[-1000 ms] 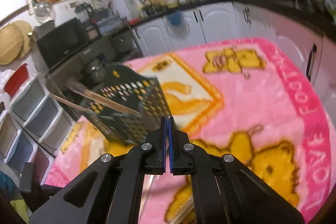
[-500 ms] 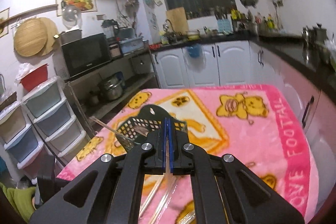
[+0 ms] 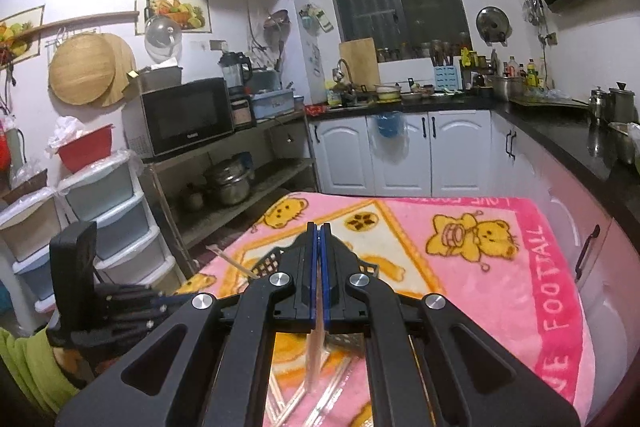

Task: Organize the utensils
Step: 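Carry the chopstick with the left gripper and lower it into the caddy, then open the left gripper to drop the chopstick into the caddy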

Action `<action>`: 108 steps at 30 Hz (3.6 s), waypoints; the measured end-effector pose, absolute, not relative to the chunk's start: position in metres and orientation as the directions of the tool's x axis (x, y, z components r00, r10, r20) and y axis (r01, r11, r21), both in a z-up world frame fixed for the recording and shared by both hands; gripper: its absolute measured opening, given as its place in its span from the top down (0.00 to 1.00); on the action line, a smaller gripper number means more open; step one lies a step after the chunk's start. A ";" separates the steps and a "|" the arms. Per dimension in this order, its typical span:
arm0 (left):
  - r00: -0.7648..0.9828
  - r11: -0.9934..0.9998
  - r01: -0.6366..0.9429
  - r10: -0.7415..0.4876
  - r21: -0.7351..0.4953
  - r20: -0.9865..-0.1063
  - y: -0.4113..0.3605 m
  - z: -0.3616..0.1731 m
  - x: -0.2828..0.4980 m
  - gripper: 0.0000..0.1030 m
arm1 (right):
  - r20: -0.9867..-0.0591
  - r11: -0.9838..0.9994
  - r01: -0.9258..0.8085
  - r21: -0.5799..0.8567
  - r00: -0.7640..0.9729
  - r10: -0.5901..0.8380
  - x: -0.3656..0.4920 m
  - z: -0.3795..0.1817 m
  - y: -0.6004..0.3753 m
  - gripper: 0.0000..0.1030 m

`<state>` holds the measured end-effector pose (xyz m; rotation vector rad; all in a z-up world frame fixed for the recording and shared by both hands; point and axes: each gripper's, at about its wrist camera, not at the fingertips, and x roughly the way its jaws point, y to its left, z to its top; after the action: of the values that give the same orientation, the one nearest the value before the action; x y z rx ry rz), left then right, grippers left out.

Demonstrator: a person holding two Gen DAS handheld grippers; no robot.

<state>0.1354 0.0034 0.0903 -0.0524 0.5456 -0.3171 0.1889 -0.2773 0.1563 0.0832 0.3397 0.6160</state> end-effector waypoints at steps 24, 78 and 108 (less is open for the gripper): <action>0.887 0.937 0.306 -0.345 -0.168 -0.307 -0.007 0.175 0.168 0.97 | -0.207 0.816 -0.568 0.110 0.790 0.577 0.191 0.200 -0.274 0.98; 0.904 0.967 0.209 -0.248 -0.147 -0.349 -0.011 0.135 0.238 0.97 | -0.311 0.821 -0.534 0.203 0.759 0.571 0.297 0.155 -0.227 0.97; 0.896 0.962 0.199 -0.257 -0.189 -0.361 0.006 0.120 0.216 0.42 | -0.391 0.868 -0.453 0.204 0.775 0.497 0.271 0.108 -0.264 0.50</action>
<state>0.2165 0.0063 0.1202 -0.1490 0.3935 -0.2373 0.2706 -0.2637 0.1083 0.1006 0.4507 0.5149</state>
